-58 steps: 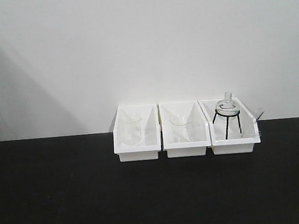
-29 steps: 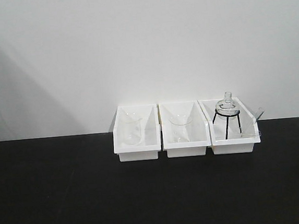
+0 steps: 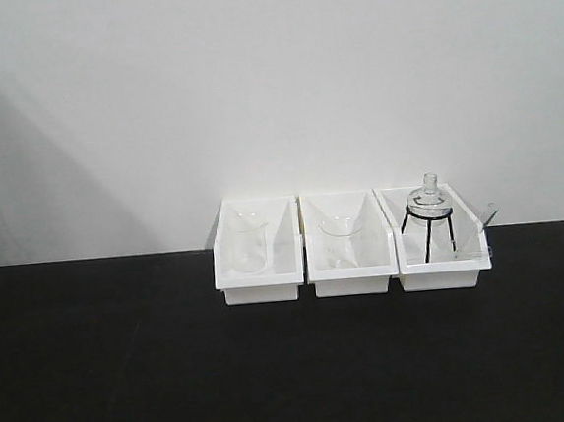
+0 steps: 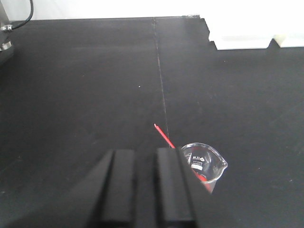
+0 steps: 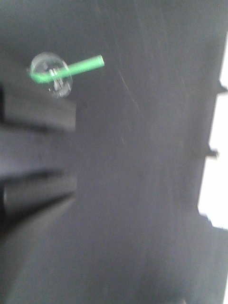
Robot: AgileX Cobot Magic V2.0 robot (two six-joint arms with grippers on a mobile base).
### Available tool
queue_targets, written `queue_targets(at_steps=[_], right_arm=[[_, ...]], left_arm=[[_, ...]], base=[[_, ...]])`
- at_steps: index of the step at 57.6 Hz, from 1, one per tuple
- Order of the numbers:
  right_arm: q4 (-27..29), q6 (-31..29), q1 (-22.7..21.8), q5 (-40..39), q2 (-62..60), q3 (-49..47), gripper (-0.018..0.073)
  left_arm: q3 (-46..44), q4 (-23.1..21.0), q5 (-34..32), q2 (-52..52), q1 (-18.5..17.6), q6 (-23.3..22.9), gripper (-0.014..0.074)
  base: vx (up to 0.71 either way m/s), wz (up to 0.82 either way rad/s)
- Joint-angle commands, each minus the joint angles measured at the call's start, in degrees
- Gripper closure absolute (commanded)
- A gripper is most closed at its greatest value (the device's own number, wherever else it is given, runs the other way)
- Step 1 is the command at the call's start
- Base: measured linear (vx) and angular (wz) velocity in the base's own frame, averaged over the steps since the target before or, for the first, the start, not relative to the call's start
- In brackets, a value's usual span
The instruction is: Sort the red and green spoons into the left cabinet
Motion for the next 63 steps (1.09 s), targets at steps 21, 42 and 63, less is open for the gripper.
queue_targets(at_steps=[21,42,63], right_arm=[[12.4,-14.6,0.1,-0.7,6.8,-1.8,-0.0102],[36.0,-42.2,0.1,-3.8,16.1,-1.8,-0.0029],[45.3,-51.9,0.1,-6.6,24.9,-1.8,-0.0029]], left_arm=[[-1.9,-0.4,-3.8,0.0,-0.2,-0.2,0.0212],[-1.9,-0.6,-3.8,0.0,-0.2,-0.2,0.0212],[-1.9,-0.5,-3.8,0.0,-0.2,-0.2,0.0212]], base=[[0.00,0.00],[0.00,0.00],[0.00,0.00]])
